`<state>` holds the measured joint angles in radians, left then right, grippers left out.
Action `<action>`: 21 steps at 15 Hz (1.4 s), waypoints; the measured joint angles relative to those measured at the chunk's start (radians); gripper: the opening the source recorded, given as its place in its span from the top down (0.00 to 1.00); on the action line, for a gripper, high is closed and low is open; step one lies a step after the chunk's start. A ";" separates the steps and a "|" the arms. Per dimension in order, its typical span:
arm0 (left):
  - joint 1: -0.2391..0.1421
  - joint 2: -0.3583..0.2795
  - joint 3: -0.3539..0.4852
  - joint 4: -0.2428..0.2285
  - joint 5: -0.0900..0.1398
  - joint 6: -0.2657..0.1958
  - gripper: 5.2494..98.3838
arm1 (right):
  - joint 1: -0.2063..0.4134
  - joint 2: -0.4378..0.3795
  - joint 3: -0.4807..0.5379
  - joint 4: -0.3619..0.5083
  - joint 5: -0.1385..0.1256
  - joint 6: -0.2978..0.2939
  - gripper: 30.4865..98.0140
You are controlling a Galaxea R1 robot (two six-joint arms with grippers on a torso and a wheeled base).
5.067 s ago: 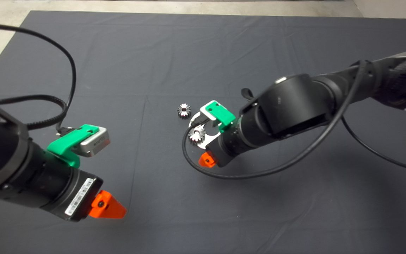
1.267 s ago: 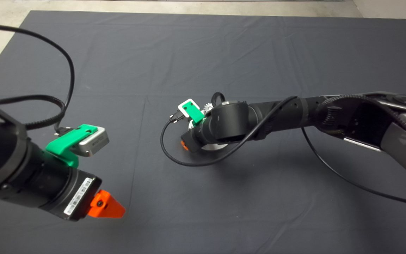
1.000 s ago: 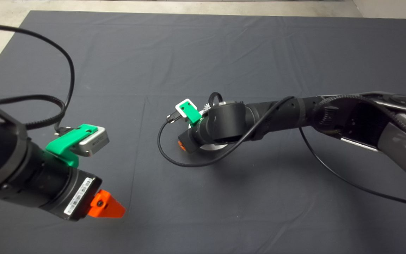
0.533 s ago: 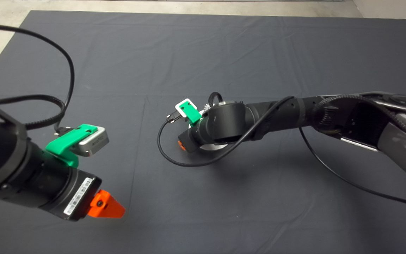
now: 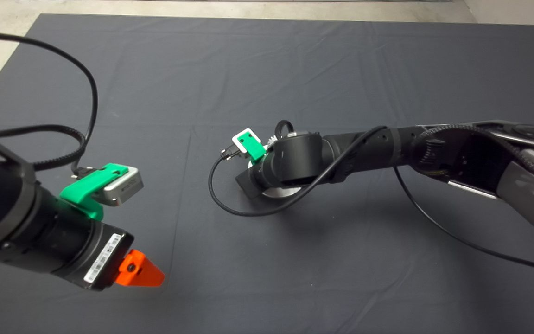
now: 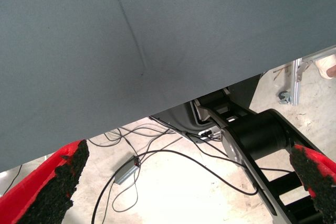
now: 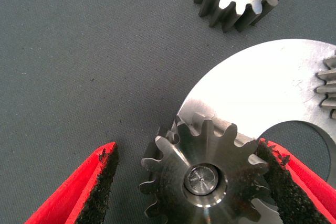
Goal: Remove an incorrectly installed larger gear and replace it with the correct smaller gear
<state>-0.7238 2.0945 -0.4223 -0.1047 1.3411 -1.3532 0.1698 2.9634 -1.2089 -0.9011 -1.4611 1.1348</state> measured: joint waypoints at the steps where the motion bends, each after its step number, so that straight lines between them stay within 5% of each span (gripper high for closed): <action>1: 0.000 0.000 0.000 0.000 0.000 0.000 0.00 | -0.001 0.000 0.000 0.000 0.000 0.000 0.42; 13: 0.000 0.000 0.000 0.000 0.000 0.000 0.00 | 0.000 -0.002 0.000 -0.002 -0.009 0.007 0.67; 21: 0.000 0.000 0.000 0.000 0.000 0.000 0.00 | 0.000 -0.002 0.002 -0.004 -0.010 0.007 0.69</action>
<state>-0.7238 2.0945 -0.4223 -0.1047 1.3411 -1.3529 0.1693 2.9611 -1.2070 -0.9049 -1.4711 1.1421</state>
